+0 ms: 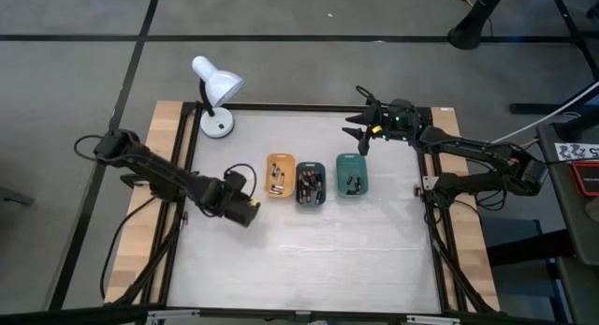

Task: Sort batteries
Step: Put the black battery into the green bin, then put the silver battery into the yellow bin

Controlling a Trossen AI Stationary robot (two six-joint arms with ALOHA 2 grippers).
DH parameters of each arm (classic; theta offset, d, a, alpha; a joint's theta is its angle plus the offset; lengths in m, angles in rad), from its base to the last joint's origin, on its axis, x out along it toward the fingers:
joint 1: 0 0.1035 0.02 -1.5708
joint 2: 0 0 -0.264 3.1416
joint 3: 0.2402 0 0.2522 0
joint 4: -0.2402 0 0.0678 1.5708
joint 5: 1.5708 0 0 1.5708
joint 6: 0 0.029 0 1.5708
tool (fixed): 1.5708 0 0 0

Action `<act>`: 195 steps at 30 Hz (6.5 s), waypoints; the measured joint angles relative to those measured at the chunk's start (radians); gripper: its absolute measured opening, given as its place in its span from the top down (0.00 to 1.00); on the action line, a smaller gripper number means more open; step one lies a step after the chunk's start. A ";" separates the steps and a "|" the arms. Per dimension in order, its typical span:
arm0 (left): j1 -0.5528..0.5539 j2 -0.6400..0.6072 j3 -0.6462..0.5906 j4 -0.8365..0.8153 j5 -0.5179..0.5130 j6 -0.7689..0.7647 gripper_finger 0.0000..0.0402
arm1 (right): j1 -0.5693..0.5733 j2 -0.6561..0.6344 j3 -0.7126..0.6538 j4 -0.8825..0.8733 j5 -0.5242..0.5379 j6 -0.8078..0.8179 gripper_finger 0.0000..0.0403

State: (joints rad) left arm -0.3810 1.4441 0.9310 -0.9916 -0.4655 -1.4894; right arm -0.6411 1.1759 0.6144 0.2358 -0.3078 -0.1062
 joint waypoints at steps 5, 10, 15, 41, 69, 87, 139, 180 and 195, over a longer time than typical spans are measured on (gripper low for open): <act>-0.065 0.000 -0.002 -0.081 0.059 -0.129 0.76 | 0.000 0.000 0.000 0.000 0.000 0.000 0.57; -0.109 0.000 -0.037 -0.082 0.223 -0.204 0.76 | 0.000 0.000 0.000 0.001 0.000 0.000 0.57; -0.138 0.000 -0.088 -0.074 0.394 -0.287 0.76 | 0.000 0.000 0.000 0.001 0.000 0.000 0.57; -0.215 0.002 -0.204 -0.182 0.728 -0.582 0.76 | 0.000 0.000 0.000 0.001 0.000 0.023 0.57; -0.231 -0.009 -0.383 -0.040 0.653 -0.739 0.76 | 0.000 0.000 0.000 0.001 0.000 0.023 0.57; -0.233 -0.124 -0.401 -0.017 0.580 -0.670 0.94 | 0.000 0.000 0.000 0.001 0.000 0.023 0.57; 0.287 -0.019 -0.051 1.005 0.151 0.772 0.93 | -0.001 0.000 0.000 0.000 0.036 0.006 0.57; 0.520 0.766 0.710 0.918 0.602 1.374 0.71 | -0.001 0.000 0.000 -0.079 0.449 -0.066 0.57; 0.473 0.556 0.709 0.656 0.331 1.552 0.62 | -0.001 0.000 0.027 -0.070 0.447 -0.126 0.57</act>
State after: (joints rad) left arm 0.0919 1.9998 1.6402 -0.3355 -0.1346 0.0626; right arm -0.6419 1.1763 0.6415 0.1653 0.1396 -0.2325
